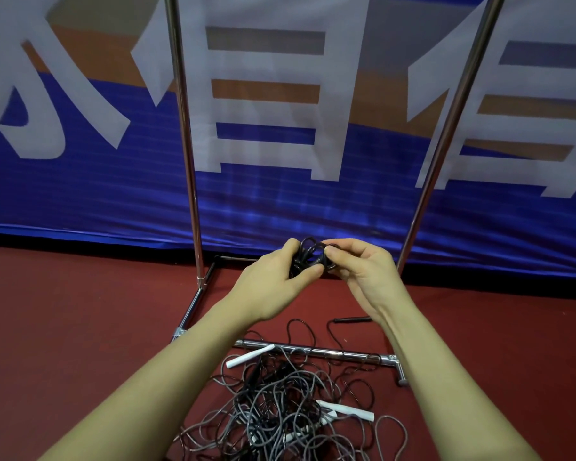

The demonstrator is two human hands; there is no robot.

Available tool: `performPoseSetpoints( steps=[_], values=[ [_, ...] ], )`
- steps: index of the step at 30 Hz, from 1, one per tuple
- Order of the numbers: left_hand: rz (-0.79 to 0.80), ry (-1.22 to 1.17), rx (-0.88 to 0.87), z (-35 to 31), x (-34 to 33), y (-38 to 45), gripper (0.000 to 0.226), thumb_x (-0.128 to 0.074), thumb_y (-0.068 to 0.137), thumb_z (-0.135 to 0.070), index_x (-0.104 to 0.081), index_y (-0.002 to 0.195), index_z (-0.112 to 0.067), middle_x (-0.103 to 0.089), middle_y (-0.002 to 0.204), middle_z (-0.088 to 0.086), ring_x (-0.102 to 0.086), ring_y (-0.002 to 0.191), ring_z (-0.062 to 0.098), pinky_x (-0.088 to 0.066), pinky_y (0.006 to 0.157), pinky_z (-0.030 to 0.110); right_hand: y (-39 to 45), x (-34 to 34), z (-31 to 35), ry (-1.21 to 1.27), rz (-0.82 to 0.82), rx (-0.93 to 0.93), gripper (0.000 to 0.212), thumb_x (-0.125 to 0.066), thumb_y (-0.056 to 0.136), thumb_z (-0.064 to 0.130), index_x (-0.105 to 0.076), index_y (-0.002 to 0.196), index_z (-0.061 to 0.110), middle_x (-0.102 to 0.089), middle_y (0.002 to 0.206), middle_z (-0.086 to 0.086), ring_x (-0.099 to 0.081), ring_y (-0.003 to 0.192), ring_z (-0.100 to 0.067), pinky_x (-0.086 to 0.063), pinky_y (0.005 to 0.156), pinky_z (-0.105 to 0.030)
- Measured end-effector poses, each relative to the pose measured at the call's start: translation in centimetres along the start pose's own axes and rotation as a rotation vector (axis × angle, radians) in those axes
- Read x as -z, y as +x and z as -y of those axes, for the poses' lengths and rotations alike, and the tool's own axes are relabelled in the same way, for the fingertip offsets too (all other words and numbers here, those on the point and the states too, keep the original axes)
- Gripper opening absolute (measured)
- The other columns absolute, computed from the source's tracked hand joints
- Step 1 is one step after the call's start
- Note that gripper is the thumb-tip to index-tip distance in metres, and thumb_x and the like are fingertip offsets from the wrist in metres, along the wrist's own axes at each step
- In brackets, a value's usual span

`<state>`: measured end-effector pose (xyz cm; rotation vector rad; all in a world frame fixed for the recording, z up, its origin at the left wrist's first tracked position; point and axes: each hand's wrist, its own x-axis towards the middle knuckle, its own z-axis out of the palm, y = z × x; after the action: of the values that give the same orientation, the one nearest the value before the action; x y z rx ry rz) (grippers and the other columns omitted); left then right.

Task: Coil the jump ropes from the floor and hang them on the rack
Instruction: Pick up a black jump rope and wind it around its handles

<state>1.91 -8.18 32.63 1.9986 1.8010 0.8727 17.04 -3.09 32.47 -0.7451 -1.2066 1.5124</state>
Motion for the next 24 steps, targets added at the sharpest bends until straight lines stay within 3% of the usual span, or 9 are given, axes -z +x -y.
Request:
performPoseSetpoints(
  steps=[5, 9, 15, 17, 20, 24],
  values=[
    [-0.018, -0.166, 0.03, 0.44, 0.18, 0.4, 0.026, -0.05, 0.091, -0.052, -0.042, 0.09, -0.027, -0.057, 0.071, -0.006, -0.052, 0.062, 0.014, -0.044, 0.066, 0.036, 0.01, -0.21, -0.57, -0.08, -0.059, 0.105, 0.015, -0.059, 0.089, 0.005, -0.072, 0.094, 0.009, -0.07, 0.09, -0.008, -0.063, 0.081, -0.014, -0.049, 0.072, -0.021],
    [-0.058, -0.279, 0.073, 0.55, 0.19, 0.59, 0.024, -0.05, 0.091, -0.052, -0.042, 0.085, -0.031, -0.056, 0.069, -0.003, -0.051, 0.059, 0.016, -0.048, 0.067, 0.041, 0.06, -0.29, -0.37, -0.052, -0.084, 0.117, 0.017, -0.054, 0.093, 0.007, -0.069, 0.1, 0.01, -0.058, 0.071, -0.001, -0.056, 0.064, -0.008, -0.051, 0.075, -0.021],
    [-0.077, -0.341, 0.081, 0.21, 0.22, 0.37, 0.026, -0.043, 0.092, -0.05, -0.041, 0.085, -0.025, -0.064, 0.08, 0.017, -0.048, 0.058, 0.019, -0.05, 0.068, 0.048, 0.14, -0.73, -0.31, 0.145, -0.151, 0.072, 0.013, -0.058, 0.087, -0.002, -0.059, 0.079, 0.008, -0.056, 0.059, 0.004, -0.05, 0.051, -0.005, -0.046, 0.059, -0.019],
    [-0.079, -0.316, 0.082, 0.3, 0.4, 0.33, 0.025, -0.041, 0.087, -0.051, -0.04, 0.085, -0.026, -0.063, 0.075, 0.012, -0.048, 0.059, 0.021, -0.049, 0.068, 0.047, 0.19, -0.61, -0.25, 0.126, -0.122, 0.071, 0.014, -0.06, 0.084, -0.003, -0.058, 0.075, 0.007, -0.056, 0.058, 0.002, -0.049, 0.05, -0.006, -0.045, 0.057, -0.019],
    [-0.045, -0.166, 0.058, 0.44, 0.29, 0.36, 0.018, -0.041, 0.095, -0.04, -0.038, 0.097, -0.022, -0.058, 0.068, 0.0, -0.051, 0.063, 0.025, -0.046, 0.07, 0.043, 0.03, -0.59, -0.29, 0.087, -0.078, 0.041, 0.017, -0.061, 0.08, -0.007, -0.057, 0.069, 0.006, -0.058, 0.056, 0.002, -0.049, 0.047, -0.006, -0.042, 0.053, -0.019],
    [-0.016, 0.013, 0.011, -0.08, 0.05, 0.04, 0.016, -0.036, 0.099, -0.034, -0.035, 0.102, -0.018, -0.061, 0.078, 0.001, -0.054, 0.076, 0.028, -0.043, 0.073, 0.039, 0.03, -0.65, -0.28, 0.032, -0.043, 0.028, 0.017, -0.061, 0.08, -0.01, -0.059, 0.069, 0.004, -0.061, 0.057, 0.001, -0.05, 0.048, -0.006, -0.041, 0.052, -0.018]
  ],
)
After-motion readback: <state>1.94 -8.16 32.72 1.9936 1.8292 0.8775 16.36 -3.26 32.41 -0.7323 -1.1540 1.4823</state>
